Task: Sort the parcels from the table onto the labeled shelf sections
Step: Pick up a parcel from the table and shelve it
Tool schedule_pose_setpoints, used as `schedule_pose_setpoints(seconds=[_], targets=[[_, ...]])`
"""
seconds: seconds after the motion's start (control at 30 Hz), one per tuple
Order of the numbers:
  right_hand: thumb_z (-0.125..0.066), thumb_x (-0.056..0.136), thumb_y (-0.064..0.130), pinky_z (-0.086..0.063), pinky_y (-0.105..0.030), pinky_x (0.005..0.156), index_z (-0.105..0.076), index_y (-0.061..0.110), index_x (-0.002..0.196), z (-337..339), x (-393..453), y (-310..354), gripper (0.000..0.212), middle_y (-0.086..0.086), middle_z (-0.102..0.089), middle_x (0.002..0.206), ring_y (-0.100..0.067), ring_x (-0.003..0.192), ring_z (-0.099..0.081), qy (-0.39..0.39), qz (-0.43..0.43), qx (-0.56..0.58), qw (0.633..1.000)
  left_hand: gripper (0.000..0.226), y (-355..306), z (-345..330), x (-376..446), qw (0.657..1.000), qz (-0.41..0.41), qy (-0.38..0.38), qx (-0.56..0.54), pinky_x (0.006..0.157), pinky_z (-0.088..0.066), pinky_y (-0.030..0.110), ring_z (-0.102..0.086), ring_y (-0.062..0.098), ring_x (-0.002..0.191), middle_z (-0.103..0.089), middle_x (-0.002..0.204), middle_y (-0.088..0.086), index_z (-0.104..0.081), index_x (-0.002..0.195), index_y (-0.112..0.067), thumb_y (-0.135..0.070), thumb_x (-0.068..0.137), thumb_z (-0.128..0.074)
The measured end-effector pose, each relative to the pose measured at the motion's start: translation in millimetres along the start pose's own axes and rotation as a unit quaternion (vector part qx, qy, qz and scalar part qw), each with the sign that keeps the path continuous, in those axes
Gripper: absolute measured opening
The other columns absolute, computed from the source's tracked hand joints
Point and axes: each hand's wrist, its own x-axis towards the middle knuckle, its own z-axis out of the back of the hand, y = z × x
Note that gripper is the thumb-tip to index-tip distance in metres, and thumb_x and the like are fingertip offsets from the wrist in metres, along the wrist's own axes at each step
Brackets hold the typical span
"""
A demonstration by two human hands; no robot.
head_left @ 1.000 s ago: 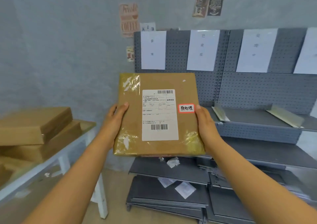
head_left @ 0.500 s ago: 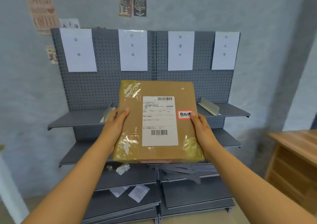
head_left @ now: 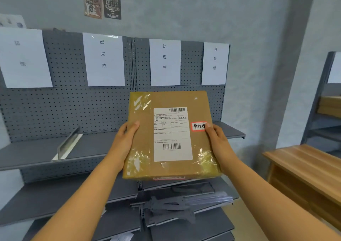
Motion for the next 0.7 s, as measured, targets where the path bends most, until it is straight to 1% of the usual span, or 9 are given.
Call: schedule_pose_setpoints(seconds=[0.07,0.2,0.23,0.33,0.37,0.43,0.5,0.63,0.7], targets=[[-0.05,0.096,0.053,-0.056,-0.031,0.07,-0.046,0.03,0.131,9,17,-9,0.042,0.0,-0.068,0.105,-0.017,0.091,-0.07,0.001,-0.003,0.005,1.0,0.041,5,-16,12,1.0,0.005,-0.001,0.002,0.071,-0.057,0.035,-0.072,0.02,0.091,-0.07,0.108,-0.001,-0.052,0.124,-0.033,-0.054,0.09,-0.06],[-0.05,0.095,0.055,-0.058,-0.035,0.074,-0.046,0.029,0.132,39,55,-23,0.045,0.0,-0.069,0.104,-0.018,0.09,-0.071,0.001,-0.005,0.011,1.0,0.041,13,-56,33,1.0,0.003,-0.002,0.014,0.067,-0.057,0.033,-0.072,0.019,0.088,-0.071,0.106,-0.001,-0.053,0.124,-0.032,-0.054,0.09,-0.06],[-0.051,0.095,0.056,-0.058,-0.033,0.072,-0.046,0.029,0.133,48,64,-26,0.046,0.0,-0.069,0.105,-0.018,0.089,-0.071,0.002,-0.008,0.014,1.0,0.043,15,-68,37,1.0,0.002,-0.001,0.017,0.069,-0.057,0.034,-0.072,0.019,0.089,-0.07,0.108,-0.001,-0.053,0.126,-0.032,-0.054,0.09,-0.06],[-0.05,0.095,0.056,-0.056,-0.023,0.058,-0.046,0.03,0.131,88,96,-38,0.045,0.001,-0.069,0.107,-0.012,0.081,-0.073,0.012,-0.015,0.023,1.0,0.051,28,-114,52,1.0,0.004,-0.003,0.025,0.087,-0.056,0.044,-0.07,0.024,0.099,-0.069,0.115,0.002,-0.051,0.132,-0.027,-0.054,0.09,-0.06],[-0.05,0.095,0.056,-0.055,-0.02,0.055,-0.046,0.03,0.131,105,108,-42,0.044,0.001,-0.069,0.107,-0.009,0.077,-0.073,0.016,-0.016,0.019,1.0,0.051,33,-133,57,1.0,0.005,-0.005,0.027,0.089,-0.056,0.045,-0.069,0.024,0.1,-0.068,0.116,0.002,-0.051,0.133,-0.026,-0.053,0.09,-0.06],[-0.048,0.096,0.055,-0.053,-0.018,0.052,-0.046,0.029,0.13,139,134,-50,0.043,0.003,-0.067,0.107,-0.006,0.074,-0.072,0.02,-0.018,0.004,1.0,0.045,44,-174,65,0.999,0.01,-0.018,0.03,0.077,-0.057,0.037,-0.07,0.018,0.093,-0.069,0.11,-0.001,-0.051,0.128,-0.027,-0.052,0.091,-0.059],[-0.048,0.097,0.055,-0.054,-0.02,0.055,-0.046,0.027,0.129,172,161,-54,0.043,0.001,-0.066,0.111,-0.009,0.08,-0.071,0.027,-0.026,-0.003,0.999,0.037,53,-214,73,0.999,0.019,-0.031,0.026,0.064,-0.053,0.029,-0.07,0.012,0.084,-0.069,0.103,-0.006,-0.052,0.122,-0.031,-0.051,0.092,-0.059],[-0.048,0.096,0.057,-0.058,-0.038,0.077,-0.047,0.025,0.133,229,216,-59,0.049,-0.004,-0.065,0.118,-0.022,0.097,-0.068,0.026,-0.045,-0.022,0.998,0.038,67,-281,94,0.999,0.03,-0.024,0.021,0.064,-0.055,0.029,-0.073,0.014,0.084,-0.071,0.107,-0.003,-0.053,0.125,-0.03,-0.043,0.091,-0.064],[-0.048,0.096,0.057,-0.058,-0.037,0.07,-0.047,0.026,0.131,251,242,-65,0.047,-0.003,-0.066,0.112,-0.022,0.094,-0.069,0.025,-0.061,-0.017,0.998,0.044,72,-306,107,0.999,0.041,-0.022,0.026,0.064,-0.056,0.03,-0.073,0.017,0.088,-0.069,0.113,0.0,-0.053,0.129,-0.028,-0.041,0.09,-0.066]])
